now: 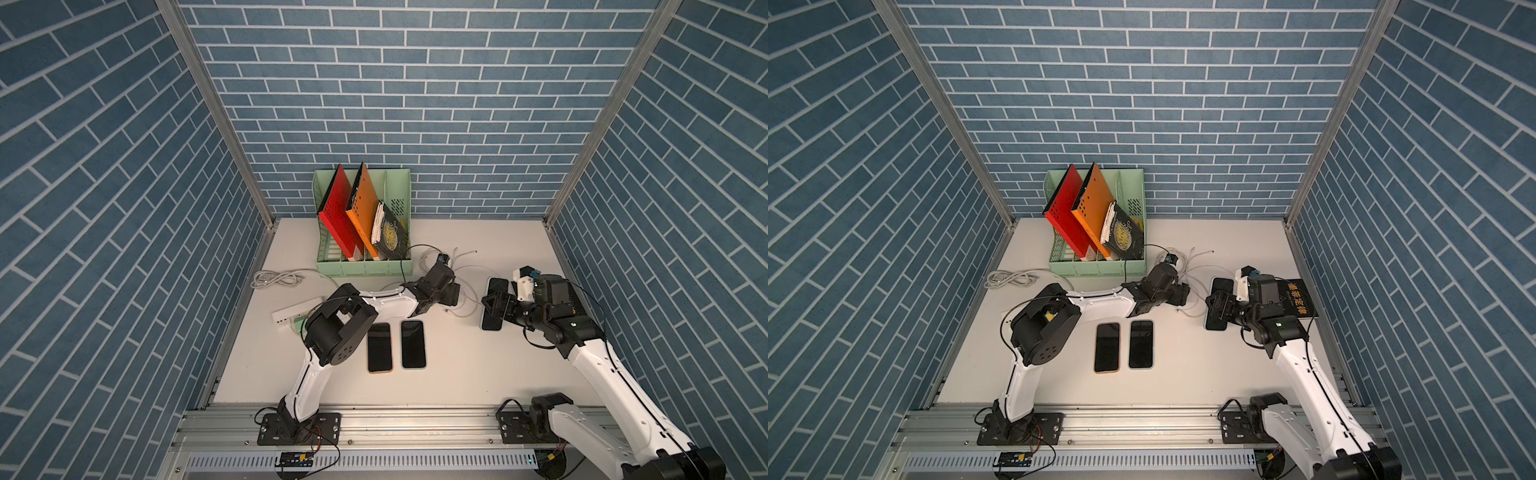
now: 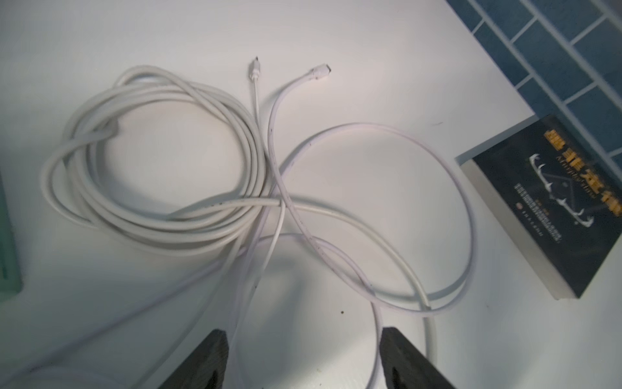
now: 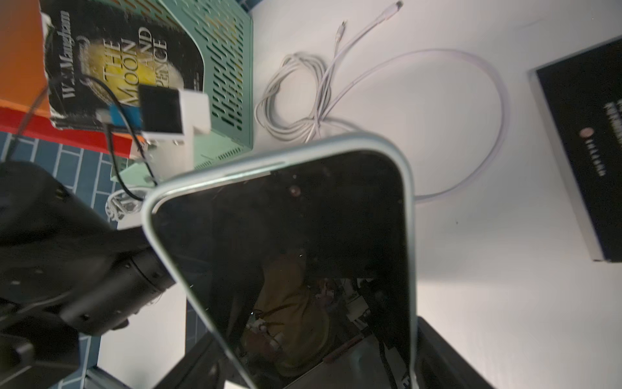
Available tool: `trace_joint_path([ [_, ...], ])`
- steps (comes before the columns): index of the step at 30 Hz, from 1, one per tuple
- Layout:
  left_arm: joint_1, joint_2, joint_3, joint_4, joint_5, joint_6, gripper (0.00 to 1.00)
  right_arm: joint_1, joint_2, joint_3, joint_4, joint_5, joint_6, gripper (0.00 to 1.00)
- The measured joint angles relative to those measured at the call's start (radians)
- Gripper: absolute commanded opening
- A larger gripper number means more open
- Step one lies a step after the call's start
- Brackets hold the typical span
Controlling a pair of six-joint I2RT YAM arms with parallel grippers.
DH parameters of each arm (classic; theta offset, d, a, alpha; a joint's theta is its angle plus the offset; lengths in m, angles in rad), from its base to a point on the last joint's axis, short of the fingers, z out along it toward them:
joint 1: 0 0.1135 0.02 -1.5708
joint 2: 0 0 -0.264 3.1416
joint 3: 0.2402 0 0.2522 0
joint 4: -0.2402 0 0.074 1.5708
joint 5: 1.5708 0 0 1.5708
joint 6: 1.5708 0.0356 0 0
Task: Unplug the charging cable from the phone
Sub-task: Remove the charging cable from the phone, then place the phone at the center of the board.
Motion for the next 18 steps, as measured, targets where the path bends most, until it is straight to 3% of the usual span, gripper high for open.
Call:
trace_joint_path([
  [9,0.027,-0.250,-0.114,-0.008,-0.074,-0.015,0.79,0.329,0.070,-0.052,0.002,0.057,0.117,0.23],
  [18,0.077,-0.423,-0.386,-0.027,-0.114,-0.078,0.79,0.476,0.190,-0.086,0.026,0.188,0.274,0.22],
])
